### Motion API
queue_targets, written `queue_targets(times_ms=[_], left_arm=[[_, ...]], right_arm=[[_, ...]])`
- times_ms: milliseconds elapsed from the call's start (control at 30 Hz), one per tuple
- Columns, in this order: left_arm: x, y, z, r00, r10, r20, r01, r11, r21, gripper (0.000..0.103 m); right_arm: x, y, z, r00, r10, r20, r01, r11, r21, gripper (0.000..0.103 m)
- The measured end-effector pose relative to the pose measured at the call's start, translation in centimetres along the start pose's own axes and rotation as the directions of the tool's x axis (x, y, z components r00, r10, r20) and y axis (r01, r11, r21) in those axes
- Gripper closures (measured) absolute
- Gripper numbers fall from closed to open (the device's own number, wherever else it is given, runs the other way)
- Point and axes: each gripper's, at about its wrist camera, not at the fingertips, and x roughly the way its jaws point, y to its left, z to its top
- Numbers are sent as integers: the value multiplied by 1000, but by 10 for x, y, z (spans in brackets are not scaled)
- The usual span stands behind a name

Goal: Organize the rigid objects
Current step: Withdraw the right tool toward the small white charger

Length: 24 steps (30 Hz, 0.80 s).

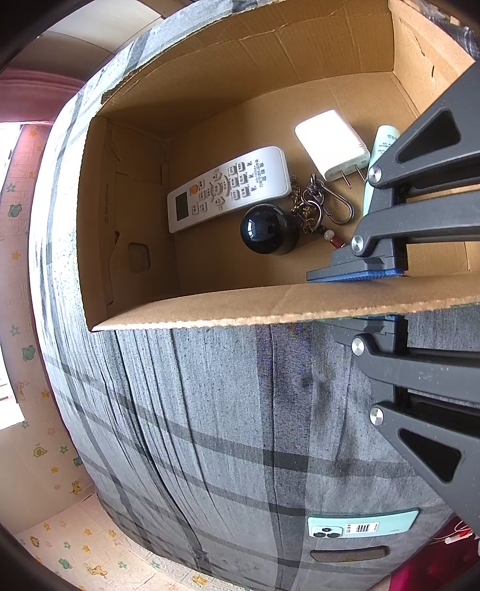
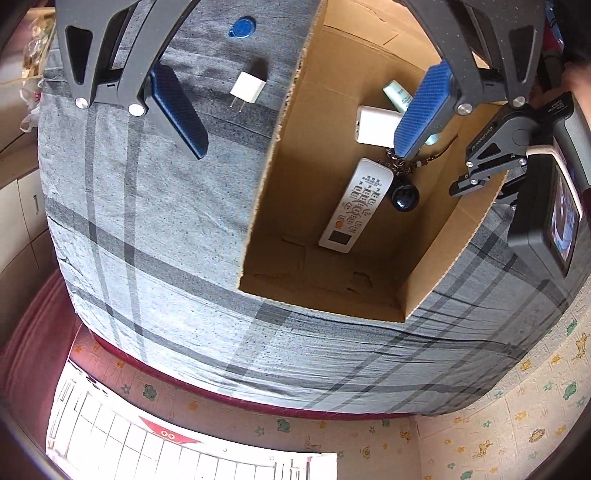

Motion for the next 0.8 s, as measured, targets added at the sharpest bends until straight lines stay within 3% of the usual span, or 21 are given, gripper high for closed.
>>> queue_targets(times_ms=[800], left_arm=[[2, 0, 0, 1000, 6, -4, -6, 1000, 0, 88]], right_arm=[[3, -92, -49, 997, -64, -40, 70, 982, 174, 0]])
